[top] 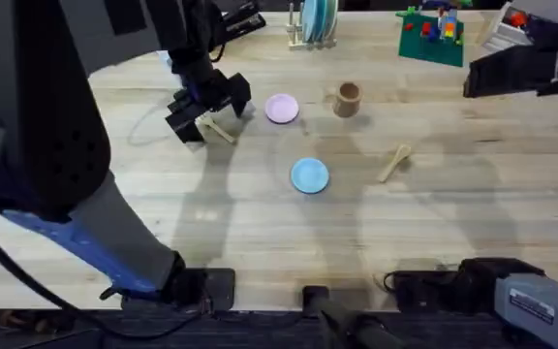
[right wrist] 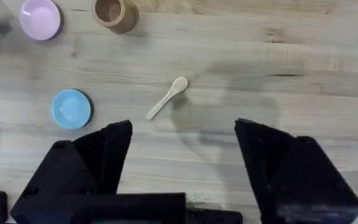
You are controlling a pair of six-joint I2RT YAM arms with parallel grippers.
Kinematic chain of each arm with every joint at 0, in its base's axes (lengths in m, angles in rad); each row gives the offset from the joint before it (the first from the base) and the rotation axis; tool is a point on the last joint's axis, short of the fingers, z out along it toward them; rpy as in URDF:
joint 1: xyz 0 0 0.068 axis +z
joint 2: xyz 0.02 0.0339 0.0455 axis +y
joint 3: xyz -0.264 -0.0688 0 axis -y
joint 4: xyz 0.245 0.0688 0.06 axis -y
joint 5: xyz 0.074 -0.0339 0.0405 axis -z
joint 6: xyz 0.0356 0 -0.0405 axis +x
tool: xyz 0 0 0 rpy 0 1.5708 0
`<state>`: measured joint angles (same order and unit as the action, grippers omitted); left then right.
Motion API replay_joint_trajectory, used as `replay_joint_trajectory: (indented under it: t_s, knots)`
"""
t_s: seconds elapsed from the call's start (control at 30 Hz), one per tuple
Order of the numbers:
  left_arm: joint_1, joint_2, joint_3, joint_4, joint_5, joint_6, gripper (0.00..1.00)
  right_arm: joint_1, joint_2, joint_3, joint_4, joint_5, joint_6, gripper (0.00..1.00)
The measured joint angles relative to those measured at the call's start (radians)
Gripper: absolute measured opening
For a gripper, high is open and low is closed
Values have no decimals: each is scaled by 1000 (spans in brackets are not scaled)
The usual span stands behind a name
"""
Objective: Pick up a utensil and set it on the pink plate, then put the other utensil in the container.
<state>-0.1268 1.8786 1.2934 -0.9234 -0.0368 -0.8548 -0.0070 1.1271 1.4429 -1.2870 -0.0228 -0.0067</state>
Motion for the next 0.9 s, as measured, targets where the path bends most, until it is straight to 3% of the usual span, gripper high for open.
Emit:
replay_joint_trajectory:
  t_s: [0.07,0.13,0.33,0.37,0.73,0.9]
  knots:
    - [0,0,0,0,0,-2,990,0,0,0,0,0,0,995]
    - [0,0,0,0,-2,-8,863,0,0,0,0,0,0,995]
    - [0,0,0,7,-2,-16,100,0,0,0,1,0,0,995]
    - [0,0,0,7,-2,-17,65,0,0,0,1,0,0,995]
    - [0,0,2,0,6,-6,45,0,0,0,2,0,0,995]
    - [0,0,12,-46,12,64,42,0,0,0,2,0,0,995]
